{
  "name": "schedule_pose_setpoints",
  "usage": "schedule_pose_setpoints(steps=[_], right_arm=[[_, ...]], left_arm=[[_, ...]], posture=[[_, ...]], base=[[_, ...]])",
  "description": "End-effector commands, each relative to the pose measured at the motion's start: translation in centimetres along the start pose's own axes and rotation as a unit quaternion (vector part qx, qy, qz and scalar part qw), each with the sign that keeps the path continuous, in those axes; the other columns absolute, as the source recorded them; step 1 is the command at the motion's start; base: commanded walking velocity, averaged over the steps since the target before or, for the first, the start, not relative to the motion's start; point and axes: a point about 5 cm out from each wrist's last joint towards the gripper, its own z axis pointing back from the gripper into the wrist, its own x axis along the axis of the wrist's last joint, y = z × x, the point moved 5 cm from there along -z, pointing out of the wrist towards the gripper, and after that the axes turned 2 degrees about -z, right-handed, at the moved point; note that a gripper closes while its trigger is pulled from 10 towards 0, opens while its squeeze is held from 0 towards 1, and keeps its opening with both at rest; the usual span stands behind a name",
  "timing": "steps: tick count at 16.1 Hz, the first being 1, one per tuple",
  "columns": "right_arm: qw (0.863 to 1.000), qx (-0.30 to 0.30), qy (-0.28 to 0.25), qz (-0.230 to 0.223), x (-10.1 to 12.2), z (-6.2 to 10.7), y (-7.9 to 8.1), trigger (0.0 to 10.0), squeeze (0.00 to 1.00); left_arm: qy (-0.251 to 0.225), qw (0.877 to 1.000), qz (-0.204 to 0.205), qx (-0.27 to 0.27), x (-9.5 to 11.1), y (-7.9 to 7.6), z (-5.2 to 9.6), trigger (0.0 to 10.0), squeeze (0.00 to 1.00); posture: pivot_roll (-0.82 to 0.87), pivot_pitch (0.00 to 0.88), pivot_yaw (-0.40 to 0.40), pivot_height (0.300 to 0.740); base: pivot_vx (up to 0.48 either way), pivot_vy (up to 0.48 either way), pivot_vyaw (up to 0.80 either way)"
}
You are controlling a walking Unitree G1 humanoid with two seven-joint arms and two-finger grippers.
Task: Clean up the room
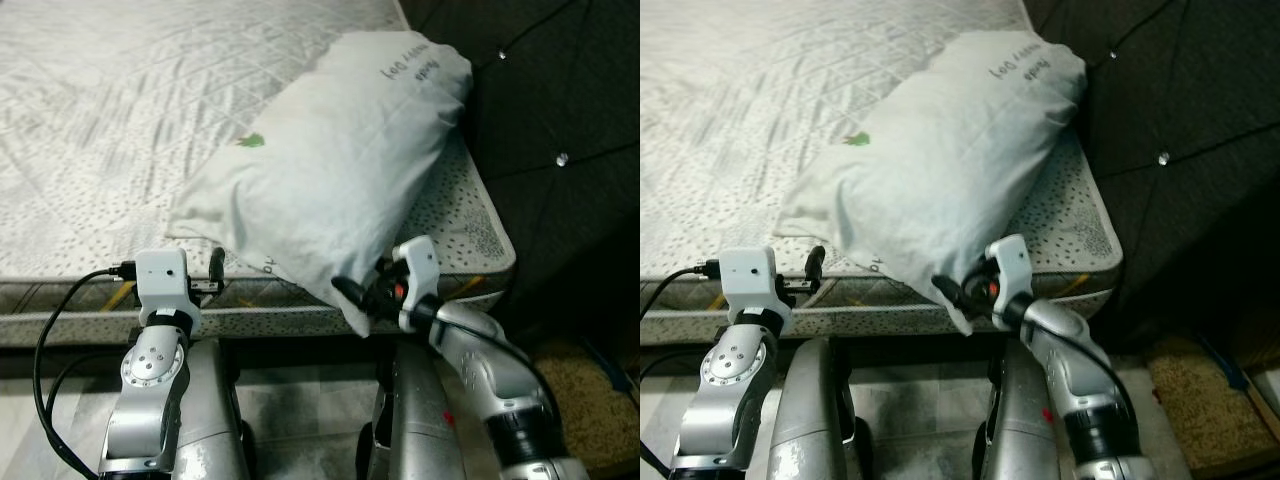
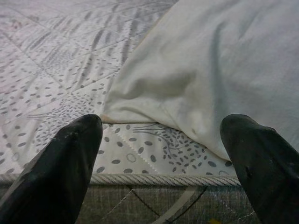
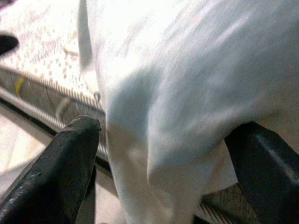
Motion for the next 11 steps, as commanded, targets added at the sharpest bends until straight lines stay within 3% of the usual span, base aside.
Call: schedule_pose_setpoints(steps=[1, 3, 7, 8, 9, 11], right_arm=[[1.000, 0.008, -0.017, -0.008, 1.3, 0.0, 0.2, 10.0, 0.00], [0.997, 0.004, -0.034, -0.064, 2.9, -0.5, -0.1, 10.0, 0.00], [0.994, -0.014, -0.036, -0.105, 2.8, -1.5, 0.4, 10.0, 0.00], [0.994, -0.027, -0.032, -0.104, 2.6, -1.9, 0.4, 3.6, 0.00], [0.994, -0.046, -0.030, -0.098, 2.5, -2.2, 0.2, 0.0, 0.00], [0.982, -0.125, -0.038, -0.139, 2.9, -2.4, -1.7, 0.0, 0.00]], left_arm=[[0.008, 1.000, -0.001, -0.003, -0.3, 0.0, 0.2, 10.0, 0.00], [0.011, 1.000, 0.000, -0.005, -0.4, 0.0, 0.1, 10.0, 0.00], [0.018, 1.000, 0.002, -0.007, -0.6, -0.1, 0.0, 10.0, 0.00], [0.020, 1.000, 0.000, -0.008, -0.7, -0.2, -0.1, 10.0, 0.00], [0.020, 1.000, 0.000, -0.009, -0.7, -0.2, -0.1, 10.0, 0.00], [0.021, 1.000, -0.002, -0.009, -0.7, -0.2, -0.2, 10.0, 0.00]], posture=[[0.03, 0.135, -0.051, 0.516], [0.03, 0.138, -0.047, 0.516], [0.03, 0.136, -0.046, 0.516], [0.03, 0.132, -0.045, 0.516], [0.03, 0.132, -0.045, 0.516], [0.04, 0.124, -0.045, 0.516]], base=[[0.000, 0.000, 0.00], [0.000, 0.000, 0.00], [0.000, 0.000, 0.00], [0.000, 0.000, 0.00], [0.000, 0.000, 0.00], [0.000, 0.000, 0.00]])
